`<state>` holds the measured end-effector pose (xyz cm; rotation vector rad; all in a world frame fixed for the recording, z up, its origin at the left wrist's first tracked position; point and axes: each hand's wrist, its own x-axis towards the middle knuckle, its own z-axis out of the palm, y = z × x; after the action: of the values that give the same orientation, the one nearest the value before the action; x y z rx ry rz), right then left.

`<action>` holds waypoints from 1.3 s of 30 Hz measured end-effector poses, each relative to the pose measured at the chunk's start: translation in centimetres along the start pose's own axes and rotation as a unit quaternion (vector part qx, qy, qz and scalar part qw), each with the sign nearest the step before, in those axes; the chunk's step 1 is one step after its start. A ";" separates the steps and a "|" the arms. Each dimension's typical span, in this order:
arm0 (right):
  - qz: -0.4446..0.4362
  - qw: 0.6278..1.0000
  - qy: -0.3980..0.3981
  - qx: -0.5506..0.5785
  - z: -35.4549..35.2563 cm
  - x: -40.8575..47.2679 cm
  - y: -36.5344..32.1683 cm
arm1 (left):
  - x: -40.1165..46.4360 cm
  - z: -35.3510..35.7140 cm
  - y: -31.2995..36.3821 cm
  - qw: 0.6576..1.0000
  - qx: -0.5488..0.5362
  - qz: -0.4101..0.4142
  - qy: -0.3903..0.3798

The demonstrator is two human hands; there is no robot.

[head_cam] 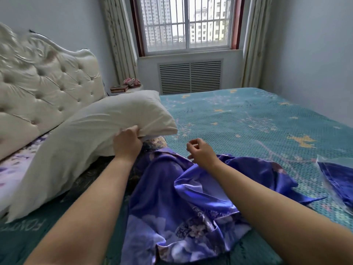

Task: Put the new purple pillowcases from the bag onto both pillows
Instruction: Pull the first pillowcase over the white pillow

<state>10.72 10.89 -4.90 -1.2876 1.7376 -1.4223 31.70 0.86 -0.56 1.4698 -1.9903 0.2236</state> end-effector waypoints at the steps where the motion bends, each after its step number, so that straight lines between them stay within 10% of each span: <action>1: 0.006 1.000 0.023 0.018 0.1 0.5 -0.2 | -1.2 0.1 0.3 0.999 -0.032 0.010 0.015; 9: 0.142 0.984 -0.043 0.100 3.2 2.1 -4.0 | -8.3 1.2 0.1 0.972 -0.185 0.135 -0.045; 12: 0.109 0.992 0.014 0.058 5.2 1.4 -3.5 | -8.7 1.0 -1.3 0.938 -0.331 -0.100 -0.011; 15: 0.053 0.998 0.032 -0.030 5.1 0.2 -3.9 | -7.7 0.1 -5.0 0.672 -0.582 -0.457 0.027; 17: 0.031 0.996 0.026 -0.076 4.6 -0.7 -3.2 | -6.7 -0.6 -6.5 0.526 -0.699 -0.483 -0.021; 19: 0.014 0.989 0.017 -0.146 4.0 -1.7 -1.9 | -5.5 -1.6 -7.0 0.472 -0.742 -0.471 -0.062; 23: -0.015 0.943 0.008 -0.333 2.1 -3.9 2.3 | -3.3 -2.6 -5.0 0.563 -0.670 -0.473 -0.105; 30: -0.168 0.936 0.131 -0.281 -0.4 -7.5 7.0 | -3.0 -6.0 6.2 0.748 -0.632 -0.195 -0.064; 37: -0.337 0.822 0.339 -0.310 -8.2 -13.1 4.0 | -2.5 -9.8 17.1 0.618 -0.754 -0.044 -0.217; 39: -0.422 0.766 0.359 -0.327 -10.0 -15.0 2.0 | -2.4 -10.9 19.8 0.634 -0.737 -0.029 -0.234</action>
<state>7.32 28.66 -6.15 -2.3320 2.4429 -2.0856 18.45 15.25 11.10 0.3944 -1.4957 -1.6015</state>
